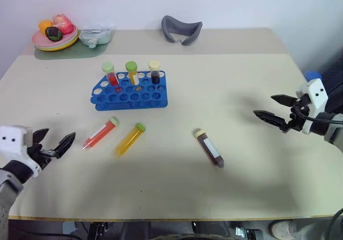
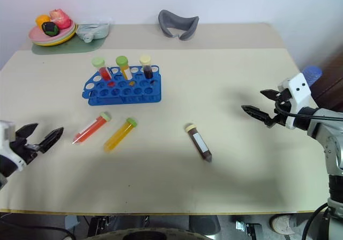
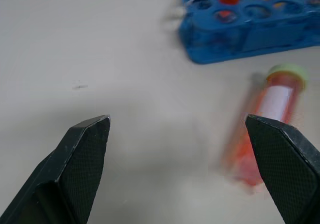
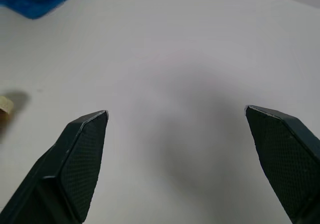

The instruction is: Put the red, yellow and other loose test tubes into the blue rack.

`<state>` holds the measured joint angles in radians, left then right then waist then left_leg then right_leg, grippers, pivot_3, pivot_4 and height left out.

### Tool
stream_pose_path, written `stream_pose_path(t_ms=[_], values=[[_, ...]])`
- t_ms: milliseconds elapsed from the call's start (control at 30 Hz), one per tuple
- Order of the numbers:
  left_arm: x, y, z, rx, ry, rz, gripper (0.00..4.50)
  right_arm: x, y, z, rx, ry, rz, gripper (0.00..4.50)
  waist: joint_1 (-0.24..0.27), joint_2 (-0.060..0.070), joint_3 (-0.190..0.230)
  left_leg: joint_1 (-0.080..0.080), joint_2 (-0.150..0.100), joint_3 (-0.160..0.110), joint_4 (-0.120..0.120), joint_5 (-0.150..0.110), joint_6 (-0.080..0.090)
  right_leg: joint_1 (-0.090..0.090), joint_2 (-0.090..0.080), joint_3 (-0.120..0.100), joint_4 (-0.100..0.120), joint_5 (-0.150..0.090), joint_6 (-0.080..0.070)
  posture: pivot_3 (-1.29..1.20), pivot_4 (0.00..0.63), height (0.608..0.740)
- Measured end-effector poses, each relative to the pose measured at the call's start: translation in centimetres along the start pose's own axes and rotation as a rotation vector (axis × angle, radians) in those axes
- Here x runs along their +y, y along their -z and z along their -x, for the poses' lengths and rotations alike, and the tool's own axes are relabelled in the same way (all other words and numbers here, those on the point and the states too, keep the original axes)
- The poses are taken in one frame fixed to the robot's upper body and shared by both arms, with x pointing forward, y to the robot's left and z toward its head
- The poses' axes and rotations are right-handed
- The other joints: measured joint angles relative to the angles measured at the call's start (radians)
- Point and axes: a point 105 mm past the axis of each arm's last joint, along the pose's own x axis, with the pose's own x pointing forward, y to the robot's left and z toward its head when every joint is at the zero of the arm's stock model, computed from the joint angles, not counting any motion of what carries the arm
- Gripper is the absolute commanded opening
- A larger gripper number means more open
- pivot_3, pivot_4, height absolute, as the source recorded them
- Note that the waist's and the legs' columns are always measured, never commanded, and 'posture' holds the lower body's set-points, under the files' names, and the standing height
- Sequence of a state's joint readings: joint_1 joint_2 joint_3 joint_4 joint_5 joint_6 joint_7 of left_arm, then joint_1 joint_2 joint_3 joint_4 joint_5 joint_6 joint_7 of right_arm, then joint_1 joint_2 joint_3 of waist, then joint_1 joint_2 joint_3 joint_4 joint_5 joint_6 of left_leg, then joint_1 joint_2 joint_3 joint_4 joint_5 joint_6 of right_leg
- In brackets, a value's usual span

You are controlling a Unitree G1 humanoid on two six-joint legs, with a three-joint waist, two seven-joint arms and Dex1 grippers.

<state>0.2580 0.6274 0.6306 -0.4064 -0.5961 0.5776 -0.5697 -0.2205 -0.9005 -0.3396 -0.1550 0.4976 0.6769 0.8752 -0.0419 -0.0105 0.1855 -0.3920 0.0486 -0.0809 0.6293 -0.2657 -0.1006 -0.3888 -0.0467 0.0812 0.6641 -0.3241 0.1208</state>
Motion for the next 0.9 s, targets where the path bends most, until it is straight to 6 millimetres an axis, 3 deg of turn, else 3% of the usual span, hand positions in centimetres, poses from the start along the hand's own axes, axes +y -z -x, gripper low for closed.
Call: stream_pose_path(t_ms=[233,433,600,900], values=[[-7.9,-2.7,-3.9,-0.064,0.380,0.017,4.39,3.4,-2.5,-0.2,0.061,-0.056,0.045,4.50,0.003,0.000,0.000,0.000,0.000,0.000,0.000,0.000,0.000,0.000,0.000,0.000,0.000,0.000,0.000,0.00,0.150,0.740],[-13.6,-2.1,-4.5,-0.015,0.702,-0.050,4.39,6.9,-3.7,-0.9,0.196,-0.076,-0.017,4.50,-0.009,0.000,0.000,0.001,0.001,-0.001,0.000,0.000,0.000,-0.001,0.002,0.000,0.001,0.000,0.000,0.00,0.150,0.740],[-14.5,-0.4,-4.3,0.047,0.801,-0.171,4.39,10.3,-1.6,-2.7,0.326,-0.115,-0.071,4.50,0.004,0.000,0.000,-0.002,-0.001,-0.001,0.000,0.000,0.000,-0.002,0.000,0.000,0.000,0.000,0.000,0.00,0.150,0.740],[-16.0,0.2,-4.2,-0.021,0.874,-0.235,4.39,12.5,0.9,-5.0,0.460,-0.084,-0.148,4.50,-0.002,0.001,0.001,-0.003,0.000,0.000,0.001,0.000,0.001,-0.003,0.000,0.000,0.001,0.000,0.000,0.00,0.150,0.740]])
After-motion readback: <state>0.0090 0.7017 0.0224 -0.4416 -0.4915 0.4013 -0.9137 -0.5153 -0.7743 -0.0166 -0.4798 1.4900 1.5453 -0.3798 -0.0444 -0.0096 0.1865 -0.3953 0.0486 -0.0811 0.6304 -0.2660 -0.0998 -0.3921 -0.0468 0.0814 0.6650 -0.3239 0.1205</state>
